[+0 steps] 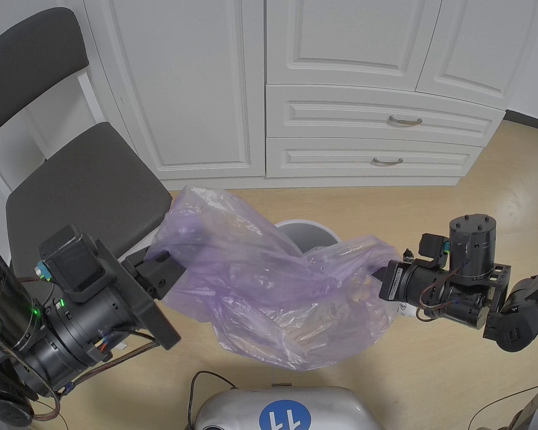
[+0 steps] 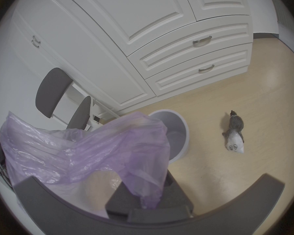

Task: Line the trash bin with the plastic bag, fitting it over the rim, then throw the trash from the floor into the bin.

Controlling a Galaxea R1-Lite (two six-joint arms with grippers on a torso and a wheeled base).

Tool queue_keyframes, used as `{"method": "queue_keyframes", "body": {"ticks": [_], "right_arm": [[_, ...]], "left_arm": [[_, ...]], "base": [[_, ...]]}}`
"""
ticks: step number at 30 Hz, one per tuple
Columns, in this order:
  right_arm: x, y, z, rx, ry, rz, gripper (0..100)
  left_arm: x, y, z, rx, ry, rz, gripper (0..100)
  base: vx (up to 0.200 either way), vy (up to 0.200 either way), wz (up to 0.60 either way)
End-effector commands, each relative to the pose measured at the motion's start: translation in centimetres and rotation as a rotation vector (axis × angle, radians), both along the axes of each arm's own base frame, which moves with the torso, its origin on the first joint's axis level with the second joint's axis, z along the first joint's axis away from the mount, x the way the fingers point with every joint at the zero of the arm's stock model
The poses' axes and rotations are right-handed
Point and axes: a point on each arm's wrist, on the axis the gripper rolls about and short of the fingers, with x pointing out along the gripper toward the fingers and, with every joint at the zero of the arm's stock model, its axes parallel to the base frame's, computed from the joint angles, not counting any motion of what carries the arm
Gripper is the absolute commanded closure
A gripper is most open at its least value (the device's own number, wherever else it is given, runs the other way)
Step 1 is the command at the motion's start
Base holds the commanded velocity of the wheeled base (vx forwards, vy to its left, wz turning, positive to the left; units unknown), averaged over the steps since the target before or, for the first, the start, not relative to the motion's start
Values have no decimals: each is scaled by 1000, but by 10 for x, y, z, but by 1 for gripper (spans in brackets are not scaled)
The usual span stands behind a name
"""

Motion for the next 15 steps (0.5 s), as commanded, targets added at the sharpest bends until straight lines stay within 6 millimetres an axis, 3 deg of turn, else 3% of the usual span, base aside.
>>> {"method": "queue_keyframes", "body": {"ticks": [1,6,15], "right_arm": [[-10,-4,34,37,-74,-16,100],[-19,-10,47,36,-103,-17,100],[-24,-14,53,-51,-170,-68,100]], "left_arm": [[13,-12,-4,28,15,75,100],[22,-19,-6,36,32,145,100],[34,-30,-5,27,45,231,100]], "base": [[0,0,0],[0,0,0],[0,0,0]]}}
